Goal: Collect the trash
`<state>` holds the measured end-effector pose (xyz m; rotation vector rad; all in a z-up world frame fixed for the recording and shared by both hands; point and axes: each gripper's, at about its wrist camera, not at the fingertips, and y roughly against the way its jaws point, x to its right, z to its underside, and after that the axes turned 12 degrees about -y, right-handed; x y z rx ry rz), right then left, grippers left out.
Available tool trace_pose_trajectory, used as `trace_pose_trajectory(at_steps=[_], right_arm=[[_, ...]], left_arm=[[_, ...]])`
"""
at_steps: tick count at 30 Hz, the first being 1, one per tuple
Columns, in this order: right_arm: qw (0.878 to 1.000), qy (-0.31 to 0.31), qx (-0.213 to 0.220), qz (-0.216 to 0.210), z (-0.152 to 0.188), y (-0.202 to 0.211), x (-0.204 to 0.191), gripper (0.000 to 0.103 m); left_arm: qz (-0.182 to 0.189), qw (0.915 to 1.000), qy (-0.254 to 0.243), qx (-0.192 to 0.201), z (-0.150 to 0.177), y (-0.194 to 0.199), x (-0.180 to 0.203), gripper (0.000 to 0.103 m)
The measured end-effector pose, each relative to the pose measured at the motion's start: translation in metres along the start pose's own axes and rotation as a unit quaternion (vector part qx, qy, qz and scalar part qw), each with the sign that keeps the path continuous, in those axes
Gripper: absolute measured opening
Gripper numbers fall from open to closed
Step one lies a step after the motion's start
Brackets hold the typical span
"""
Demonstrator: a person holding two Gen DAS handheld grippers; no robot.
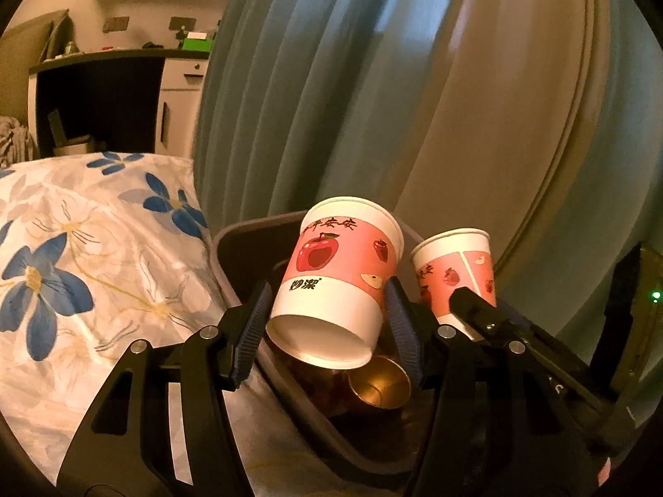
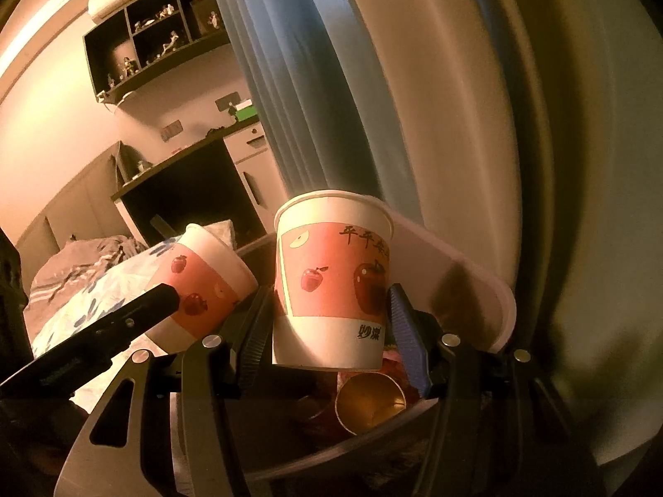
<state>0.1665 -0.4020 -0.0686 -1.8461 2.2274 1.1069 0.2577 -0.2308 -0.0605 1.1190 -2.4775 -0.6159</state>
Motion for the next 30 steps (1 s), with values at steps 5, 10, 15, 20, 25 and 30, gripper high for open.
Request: trace_pose_trajectory(at_steps=[5, 10, 15, 20, 25, 30], right_arm=[[1.000, 0.000, -0.004, 0.004, 0.000, -0.003, 0.001, 0.056], [1.000, 0.000, -0.004, 0.006, -0.001, -0.005, 0.000, 0.062], [1.000, 0.011, 0.017, 0.003, -0.001, 0.007, -0.004, 0.073], [0.998, 0.036, 0.043, 0.006, 0.005, 0.026, -0.016, 0.088], [0.996, 0.061, 0.056, 0.012, 0.016, 0.040, -0.036, 0.097], [0.994, 0.088, 0.062, 0.011, 0.028, 0.054, -0.060, 0.097]], left_arm=[[0.003, 1.0000, 0.007, -0.001, 0.003, -0.003, -0.004, 0.056], [-0.001, 1.0000, 0.003, 0.002, 0.004, 0.002, -0.005, 0.065], [-0.040, 0.9991, 0.000, 0.014, 0.007, 0.022, -0.012, 0.086], [-0.114, 0.9932, -0.013, 0.019, 0.018, 0.056, -0.019, 0.097], [-0.175, 0.9844, -0.020, 0.013, 0.034, 0.092, -0.025, 0.097], [-0.216, 0.9761, -0.011, 0.023, 0.046, 0.132, -0.034, 0.097]])
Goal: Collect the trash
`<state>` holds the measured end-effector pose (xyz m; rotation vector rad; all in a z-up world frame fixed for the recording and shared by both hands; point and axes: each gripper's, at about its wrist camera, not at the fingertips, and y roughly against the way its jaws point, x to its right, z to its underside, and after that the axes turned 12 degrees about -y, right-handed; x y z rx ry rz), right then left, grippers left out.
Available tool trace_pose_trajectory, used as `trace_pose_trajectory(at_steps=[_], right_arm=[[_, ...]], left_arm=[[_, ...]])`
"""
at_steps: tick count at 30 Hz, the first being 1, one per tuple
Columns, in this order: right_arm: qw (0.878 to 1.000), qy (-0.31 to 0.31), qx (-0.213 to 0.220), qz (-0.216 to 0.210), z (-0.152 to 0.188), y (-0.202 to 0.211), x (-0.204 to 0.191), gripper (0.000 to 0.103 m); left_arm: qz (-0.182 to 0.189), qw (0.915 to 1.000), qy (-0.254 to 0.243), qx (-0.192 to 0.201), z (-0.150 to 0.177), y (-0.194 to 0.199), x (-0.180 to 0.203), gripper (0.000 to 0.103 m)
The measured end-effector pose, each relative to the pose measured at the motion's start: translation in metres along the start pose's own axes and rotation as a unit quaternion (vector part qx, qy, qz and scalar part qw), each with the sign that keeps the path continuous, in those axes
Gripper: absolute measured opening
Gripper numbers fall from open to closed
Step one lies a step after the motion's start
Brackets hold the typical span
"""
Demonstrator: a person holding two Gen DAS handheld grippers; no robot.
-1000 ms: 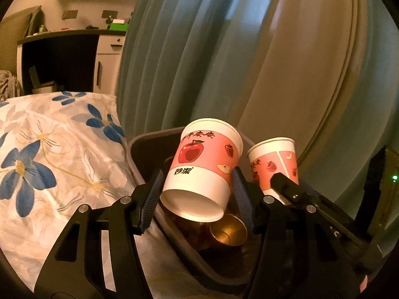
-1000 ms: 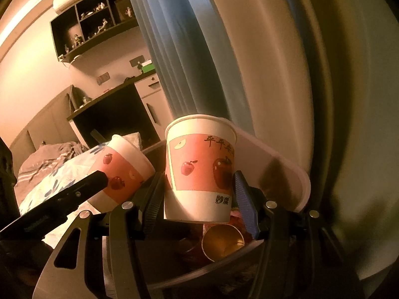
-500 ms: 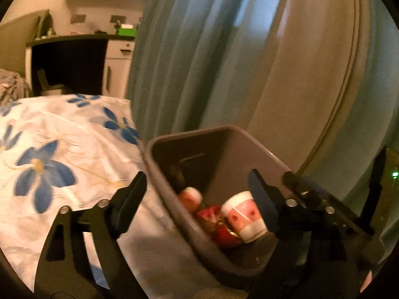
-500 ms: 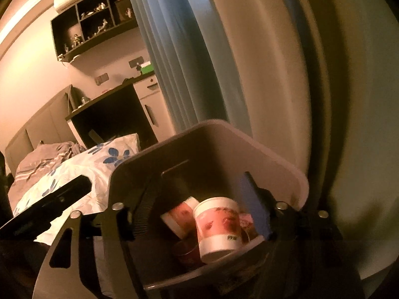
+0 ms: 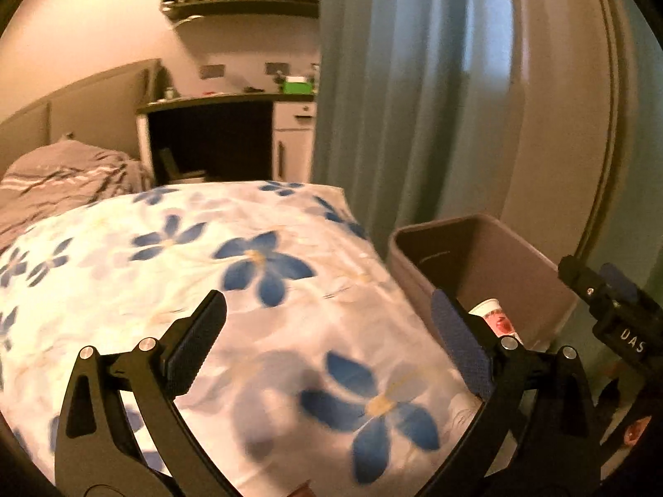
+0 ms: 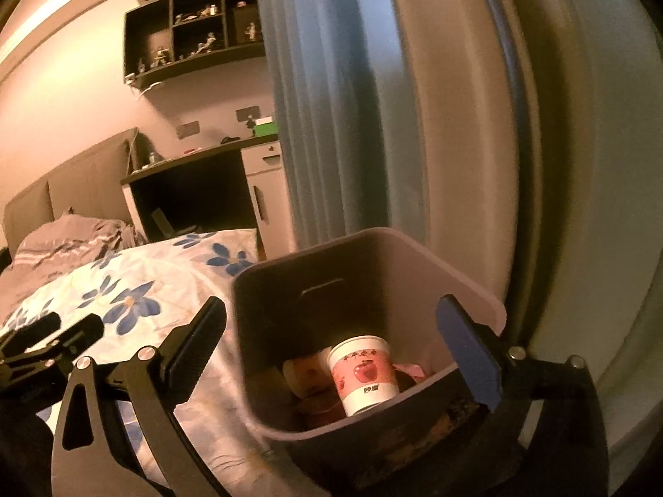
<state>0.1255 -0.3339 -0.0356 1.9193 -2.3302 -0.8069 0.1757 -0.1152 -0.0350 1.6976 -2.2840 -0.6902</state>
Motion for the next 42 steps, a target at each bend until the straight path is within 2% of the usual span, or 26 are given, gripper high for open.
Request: trace_pose_trajectory(at_steps=[3, 8, 20, 31, 42], right_arm=[[1.000, 0.011, 0.009, -0.004, 0.006, 0.014, -0.014, 0.097], [0.999, 0.032, 0.027, -0.010, 0.017, 0.043, -0.040, 0.097], [0.998, 0.044, 0.036, -0.027, 0.039, 0.101, -0.086, 0.097], [0.996, 0.057, 0.056, -0.032, 0.049, 0.136, -0.104, 0.097], [0.994, 0.068, 0.072, -0.035, 0.052, 0.148, -0.110, 0.097]], left_arm=[[-0.023, 0.9997, 0.007, 0.006, 0.005, 0.023, -0.015, 0.097], [-0.013, 0.9994, 0.028, 0.013, 0.016, 0.059, -0.038, 0.097], [-0.046, 0.9978, 0.035, 0.033, 0.040, 0.126, -0.069, 0.097], [-0.058, 0.9964, 0.033, 0.051, 0.048, 0.160, -0.073, 0.097], [-0.065, 0.9959, 0.035, 0.052, 0.051, 0.166, -0.075, 0.097]])
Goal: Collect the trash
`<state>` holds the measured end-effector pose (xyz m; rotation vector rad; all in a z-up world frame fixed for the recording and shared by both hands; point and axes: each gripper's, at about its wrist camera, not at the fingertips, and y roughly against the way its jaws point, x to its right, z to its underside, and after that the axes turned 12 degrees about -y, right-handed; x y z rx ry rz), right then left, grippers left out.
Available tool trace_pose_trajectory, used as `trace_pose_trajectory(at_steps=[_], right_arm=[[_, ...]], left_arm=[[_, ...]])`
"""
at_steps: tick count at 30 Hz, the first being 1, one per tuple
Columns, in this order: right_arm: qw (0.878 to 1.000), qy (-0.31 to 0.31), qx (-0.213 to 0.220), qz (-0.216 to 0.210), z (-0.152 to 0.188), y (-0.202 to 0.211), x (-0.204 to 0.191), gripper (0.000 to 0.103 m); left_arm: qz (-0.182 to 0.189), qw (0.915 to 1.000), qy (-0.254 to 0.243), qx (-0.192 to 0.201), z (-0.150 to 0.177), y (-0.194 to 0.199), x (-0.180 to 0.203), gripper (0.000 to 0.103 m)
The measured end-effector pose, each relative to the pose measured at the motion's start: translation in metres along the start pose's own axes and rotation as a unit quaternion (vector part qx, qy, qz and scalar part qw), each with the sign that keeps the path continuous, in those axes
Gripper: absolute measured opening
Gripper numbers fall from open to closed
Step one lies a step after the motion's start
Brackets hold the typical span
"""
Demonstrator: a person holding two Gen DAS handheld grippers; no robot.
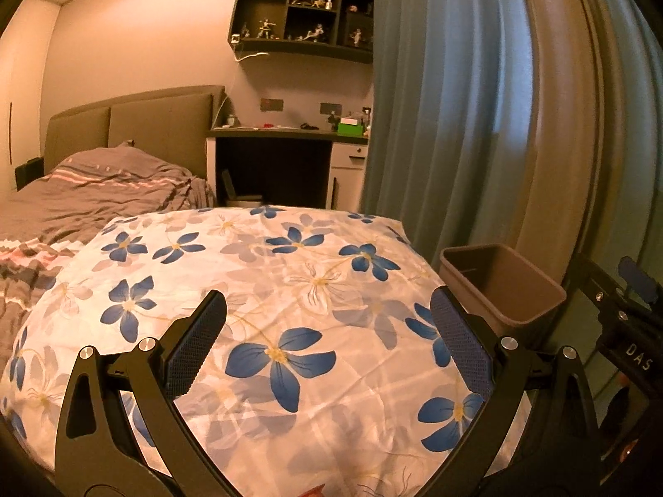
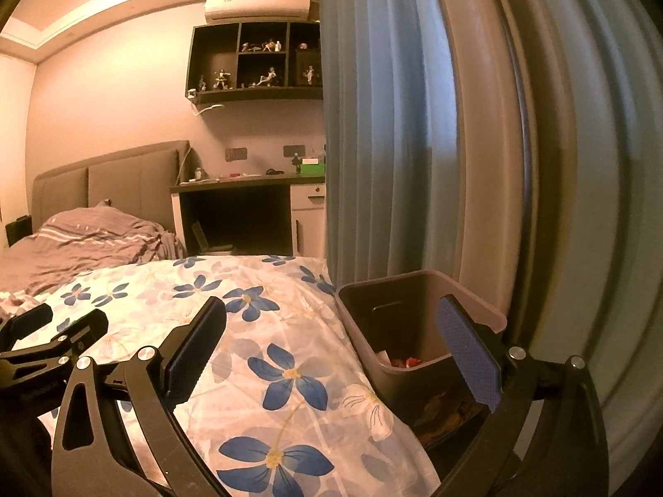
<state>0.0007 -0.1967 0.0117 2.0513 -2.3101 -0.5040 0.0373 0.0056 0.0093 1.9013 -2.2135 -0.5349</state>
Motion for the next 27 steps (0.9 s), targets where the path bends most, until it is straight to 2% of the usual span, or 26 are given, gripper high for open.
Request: trace_pose_trajectory(at_steps=[27], right_arm=[[1.000, 0.001, -0.001, -0.001, 0.0003, 0.0016, -0.0043, 0.097]], left_arm=[[-0.002, 1.0000, 0.000, -0.001, 0.0013, 0.0015, -0.0019, 0.097]])
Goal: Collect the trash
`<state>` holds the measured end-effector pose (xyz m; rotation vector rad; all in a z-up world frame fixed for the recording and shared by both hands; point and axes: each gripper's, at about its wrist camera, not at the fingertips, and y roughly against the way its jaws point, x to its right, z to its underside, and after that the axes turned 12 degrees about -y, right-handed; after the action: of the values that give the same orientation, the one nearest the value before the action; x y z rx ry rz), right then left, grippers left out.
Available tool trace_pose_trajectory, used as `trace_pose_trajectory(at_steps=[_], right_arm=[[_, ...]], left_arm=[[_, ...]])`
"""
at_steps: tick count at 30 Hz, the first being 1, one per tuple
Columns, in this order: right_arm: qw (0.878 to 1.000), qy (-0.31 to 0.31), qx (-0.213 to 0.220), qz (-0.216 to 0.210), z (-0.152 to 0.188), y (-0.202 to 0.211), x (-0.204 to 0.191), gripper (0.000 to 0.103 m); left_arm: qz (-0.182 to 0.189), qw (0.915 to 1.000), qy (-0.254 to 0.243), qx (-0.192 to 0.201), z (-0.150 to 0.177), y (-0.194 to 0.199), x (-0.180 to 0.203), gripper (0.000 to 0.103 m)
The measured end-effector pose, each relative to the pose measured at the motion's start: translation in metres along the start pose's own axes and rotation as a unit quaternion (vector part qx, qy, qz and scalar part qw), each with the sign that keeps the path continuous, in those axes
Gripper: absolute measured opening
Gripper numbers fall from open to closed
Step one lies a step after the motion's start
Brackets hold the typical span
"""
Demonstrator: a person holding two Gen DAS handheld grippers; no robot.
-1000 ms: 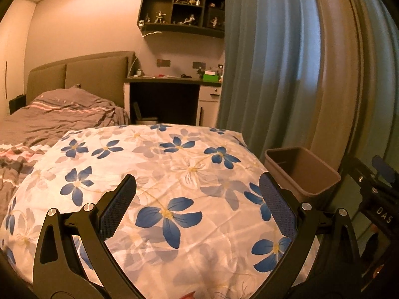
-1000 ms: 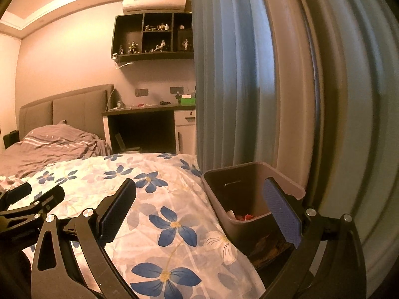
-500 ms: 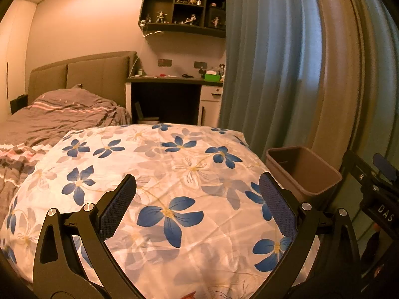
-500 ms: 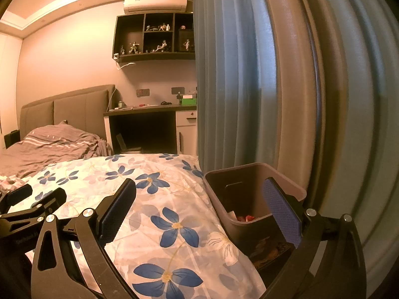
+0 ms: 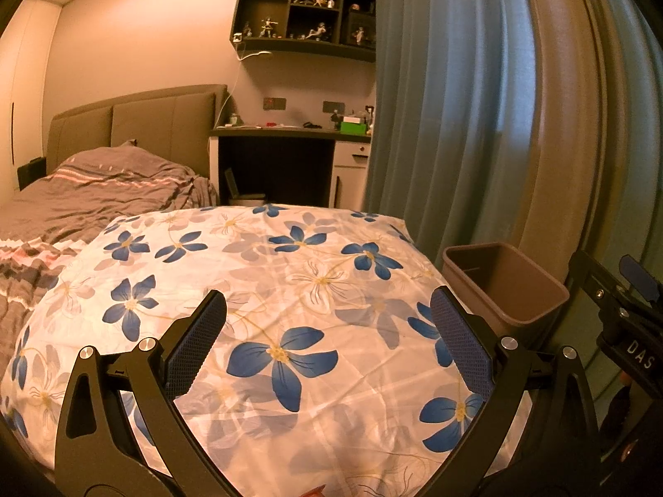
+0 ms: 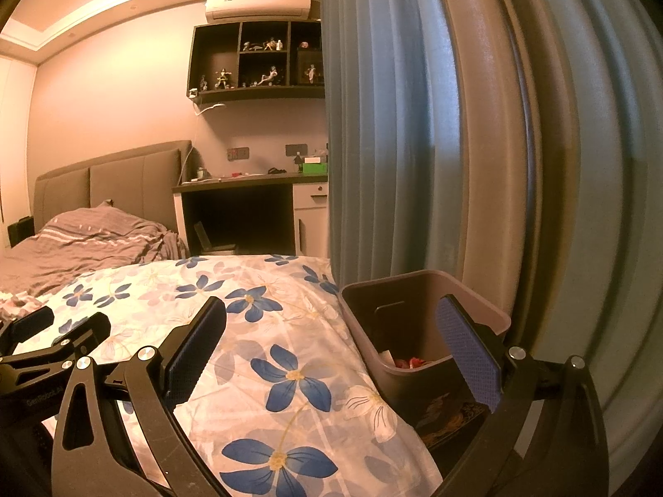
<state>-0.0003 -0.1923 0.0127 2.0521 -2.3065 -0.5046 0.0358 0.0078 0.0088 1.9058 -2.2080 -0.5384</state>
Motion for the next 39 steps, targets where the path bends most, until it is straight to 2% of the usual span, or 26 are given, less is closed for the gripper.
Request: trace_pose_trajectory(at_steps=[39], right_arm=[[1.000, -0.001, -0.002, -0.001, -0.0008, -0.0009, 0.0009, 0.097]], left_arm=[[0.001, 1.0000, 0.000, -0.001, -0.0006, 0.0005, -0.0006, 0.097]])
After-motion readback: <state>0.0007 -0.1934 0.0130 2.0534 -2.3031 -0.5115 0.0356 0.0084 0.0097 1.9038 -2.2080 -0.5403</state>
